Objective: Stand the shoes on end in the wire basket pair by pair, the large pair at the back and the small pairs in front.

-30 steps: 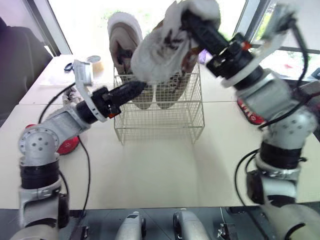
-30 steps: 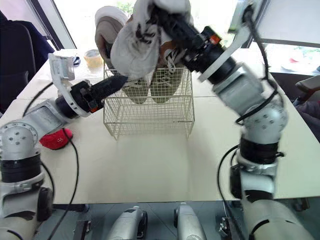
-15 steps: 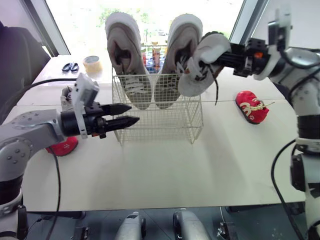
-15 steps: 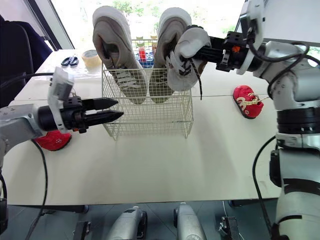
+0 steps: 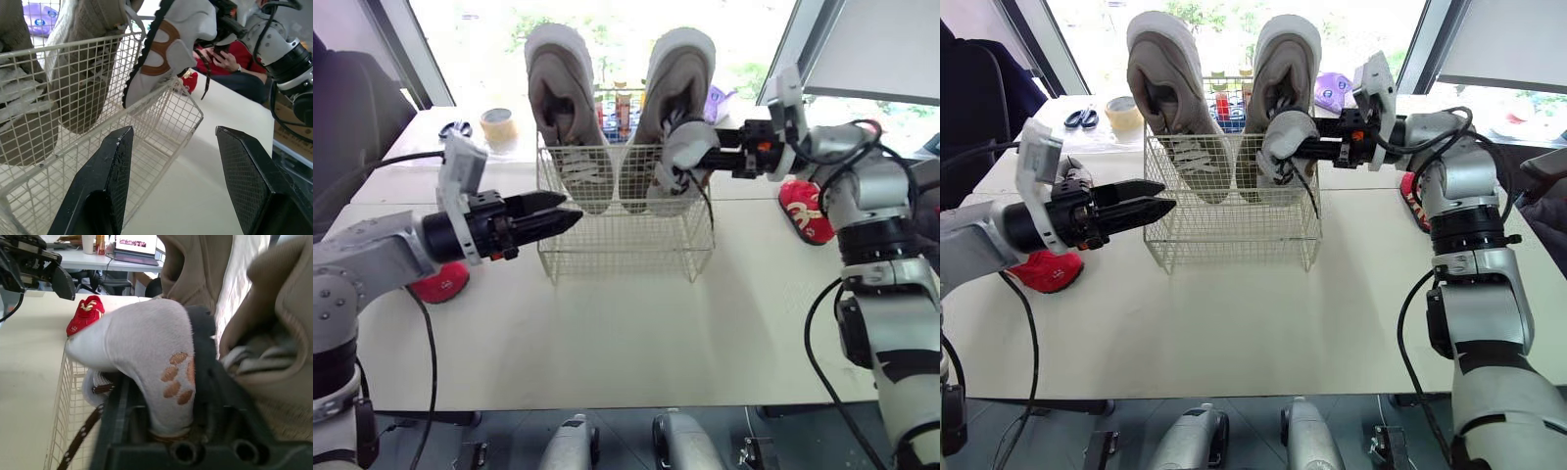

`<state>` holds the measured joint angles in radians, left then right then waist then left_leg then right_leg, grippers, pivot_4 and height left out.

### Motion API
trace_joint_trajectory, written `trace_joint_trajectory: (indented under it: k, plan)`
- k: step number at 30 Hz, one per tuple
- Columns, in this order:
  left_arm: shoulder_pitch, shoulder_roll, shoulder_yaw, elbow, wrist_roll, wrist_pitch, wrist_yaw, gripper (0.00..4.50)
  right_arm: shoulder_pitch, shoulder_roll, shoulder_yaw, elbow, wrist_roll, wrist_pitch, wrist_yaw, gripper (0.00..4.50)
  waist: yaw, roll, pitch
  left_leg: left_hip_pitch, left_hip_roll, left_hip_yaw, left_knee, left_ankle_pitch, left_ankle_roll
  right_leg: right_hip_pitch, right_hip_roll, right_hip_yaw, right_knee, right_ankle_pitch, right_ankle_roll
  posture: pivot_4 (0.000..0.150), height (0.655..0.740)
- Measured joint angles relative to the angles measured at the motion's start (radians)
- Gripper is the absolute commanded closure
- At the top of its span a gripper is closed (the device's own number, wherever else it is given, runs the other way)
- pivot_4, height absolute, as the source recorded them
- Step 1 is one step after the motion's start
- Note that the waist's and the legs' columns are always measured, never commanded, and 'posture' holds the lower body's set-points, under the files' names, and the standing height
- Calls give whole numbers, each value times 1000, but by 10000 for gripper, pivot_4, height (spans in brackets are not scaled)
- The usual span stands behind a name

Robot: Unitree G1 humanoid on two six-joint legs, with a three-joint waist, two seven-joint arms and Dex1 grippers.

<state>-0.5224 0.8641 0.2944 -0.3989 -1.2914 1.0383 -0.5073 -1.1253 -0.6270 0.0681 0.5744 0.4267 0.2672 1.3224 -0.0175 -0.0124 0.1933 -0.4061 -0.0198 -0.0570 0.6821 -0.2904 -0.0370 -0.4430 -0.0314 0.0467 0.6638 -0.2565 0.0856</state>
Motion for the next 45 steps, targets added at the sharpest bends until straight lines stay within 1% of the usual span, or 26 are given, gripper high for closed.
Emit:
trace_joint_trajectory:
  k: [3,12,17,21,22,23,24,26,27,28,30,32,35,39,41,45]
  plan:
    - [-2,-5,-1,6,-1,0,10,17383,-2,9,-1,15,-23,-9,-2,315,0,0,0,0,0,0,0,0,0,-1,0,0,0,0,0,1500,7400]
    - [-12,-13,-9,15,10,-1,10,17383,-15,-47,-26,-60,-43,20,6,315,0,0,0,0,0,0,0,0,0,0,0,0,0,0,0,1500,7400]
    - [-23,-12,-17,34,46,-2,-14,17383,-23,-136,-44,-190,-25,116,44,315,2,0,0,0,0,0,0,0,1,-1,0,0,0,0,0,1500,7400]
    - [-24,-9,-17,50,85,-3,-23,17383,-34,-182,-79,-295,15,210,41,315,-1,0,0,0,0,0,0,-1,1,0,0,0,0,0,0,1500,7400]
    - [-24,-3,-17,57,96,-4,-28,13459,-40,-187,-97,-324,42,254,31,0,-2,0,0,0,0,0,0,-1,1,0,0,0,0,0,0,1500,7400]
    - [-25,0,-16,67,100,-3,-31,12140,-43,-189,-112,-350,69,293,23,0,-2,0,0,0,0,0,0,-1,1,-1,0,0,1,0,0,1500,7400]
    - [-36,1,-9,94,91,4,-30,9369,-41,-199,-135,-409,128,378,13,0,1,0,0,-1,0,-1,-1,-1,1,-1,0,0,1,0,0,1500,7400]
    - [-78,21,23,171,81,10,-14,223,-29,-210,-172,-561,258,534,-10,0,3,0,0,-1,1,-3,-1,-1,1,-1,0,-1,1,0,0,1500,7400]
    - [-108,48,46,218,99,5,0,223,-14,-209,-183,-647,330,608,-30,0,1,0,0,-1,1,-3,-1,-1,1,-1,0,-2,0,0,0,1500,7400]
    - [-143,90,52,274,148,-9,22,223,14,-205,-190,-730,390,672,-56,0,0,0,0,-1,1,-3,-1,-1,1,0,1,-2,1,0,0,1500,7400]
    - [-182,159,66,389,244,-43,56,223,76,-207,-173,-835,455,742,-76,0,-3,0,0,1,0,-1,-1,-1,1,0,0,-2,1,0,0,1500,7400]
    - [-215,201,62,510,336,-60,68,223,150,-240,-127,-915,462,766,-78,0,0,0,0,1,-1,-1,0,-1,2,1,1,-3,1,0,0,1500,7400]
    - [-296,244,-33,732,496,-25,101,223,206,-281,-65,-975,460,768,-56,0,7,0,0,0,-2,-1,1,-1,2,1,1,-4,1,0,0,1500,7400]
    - [-427,213,-127,1053,719,-29,226,223,212,-322,-33,-1013,409,694,-28,0,4,-2,-1,0,-2,-1,1,-1,3,1,2,-4,1,0,0,1500,7400]
    - [-467,179,-161,1160,790,-74,218,223,212,-328,-21,-1006,379,663,-24,0,3,-2,-1,0,-2,-1,1,-1,3,1,2,-4,1,0,0,1500,7400]
    - [-570,89,-219,1396,916,-239,116,223,186,-327,2,-978,362,641,-15,0,6,-3,-1,-1,-2,-1,1,-1,2,0,1,-5,1,0,0,1500,7400]
